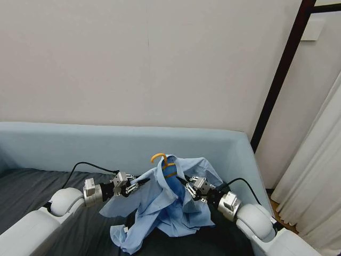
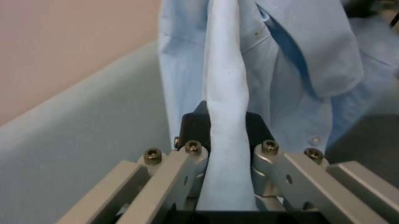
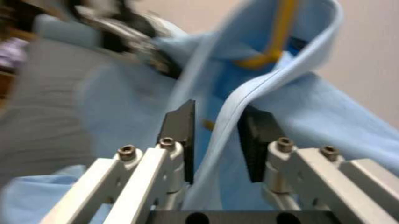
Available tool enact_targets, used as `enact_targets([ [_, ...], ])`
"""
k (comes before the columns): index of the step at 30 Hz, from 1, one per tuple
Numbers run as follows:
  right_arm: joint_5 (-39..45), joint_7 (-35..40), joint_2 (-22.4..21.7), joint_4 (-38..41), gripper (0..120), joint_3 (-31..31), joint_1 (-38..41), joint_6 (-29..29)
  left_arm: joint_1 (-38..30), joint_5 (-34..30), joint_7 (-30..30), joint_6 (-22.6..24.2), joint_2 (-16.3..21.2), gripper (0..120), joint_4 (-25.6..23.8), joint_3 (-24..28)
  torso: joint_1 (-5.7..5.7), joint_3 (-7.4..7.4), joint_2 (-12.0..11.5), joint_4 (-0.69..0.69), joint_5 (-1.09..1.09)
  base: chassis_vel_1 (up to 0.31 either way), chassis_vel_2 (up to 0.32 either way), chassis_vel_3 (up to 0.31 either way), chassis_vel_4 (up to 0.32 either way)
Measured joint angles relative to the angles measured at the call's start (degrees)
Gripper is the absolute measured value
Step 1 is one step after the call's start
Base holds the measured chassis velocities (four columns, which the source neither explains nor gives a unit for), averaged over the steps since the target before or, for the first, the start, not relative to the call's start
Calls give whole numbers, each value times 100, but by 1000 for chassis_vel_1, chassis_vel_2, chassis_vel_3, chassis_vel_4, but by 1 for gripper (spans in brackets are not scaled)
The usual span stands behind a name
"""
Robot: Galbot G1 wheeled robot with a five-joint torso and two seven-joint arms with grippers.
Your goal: Pick up the clothes from the sofa and hang them on the clothes hanger.
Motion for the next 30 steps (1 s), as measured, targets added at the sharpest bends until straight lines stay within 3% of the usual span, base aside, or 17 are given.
enact_targets([
  [4, 194, -1464, -135, -125, 46, 399, -77, 844, -233, -89, -1, -5, 5, 7, 72, 12, 0, 0, 0, -1, 0, 0, 0, 0, 0],
  [9, 369, -1480, -272, -53, 59, 609, -64, 951, -337, -170, 9, -7, 87, 7, 83, 15, 0, 0, 0, -1, 1, 0, 0, 0, 0],
  [14, 621, -842, -355, 232, 82, 588, -118, 417, -307, -181, 30, -11, 73, 7, 79, 12, 0, 0, 0, 1, 0, 0, 0, 0, 0],
  [15, 621, -842, -355, 232, 82, 588, -118, 417, -307, -181, 30, -11, 73, 7, 79, 12, 0, 0, 0, 1, 0, 0, 0, 0, 0],
  [18, 124, -671, -540, 630, 95, 703, -330, -524, -275, -174, 2, -22, 3, 7, 91, -61, 0, 0, 0, -1, 0, 0, 0, 0, 0],
  [23, -532, -698, -657, 789, 100, 729, -401, -1251, -105, -172, -14, -23, -13, 7, 21, -278, 0, 0, 1, -3, -1, 0, 0, 0, 0],
  [26, -832, -49, -600, 886, 100, 662, -413, -1608, 26, -177, -24, -24, 64, 7, -34, -432, 0, 0, 1, 2, 0, 0, 0, 0, 0],
  [30, -794, 961, -531, 974, 100, 700, -258, -1651, 45, -217, 92, -40, 144, 7, -45, -455, 0, -1, 1, 1, 0, 0, 0, 0, 0],
])
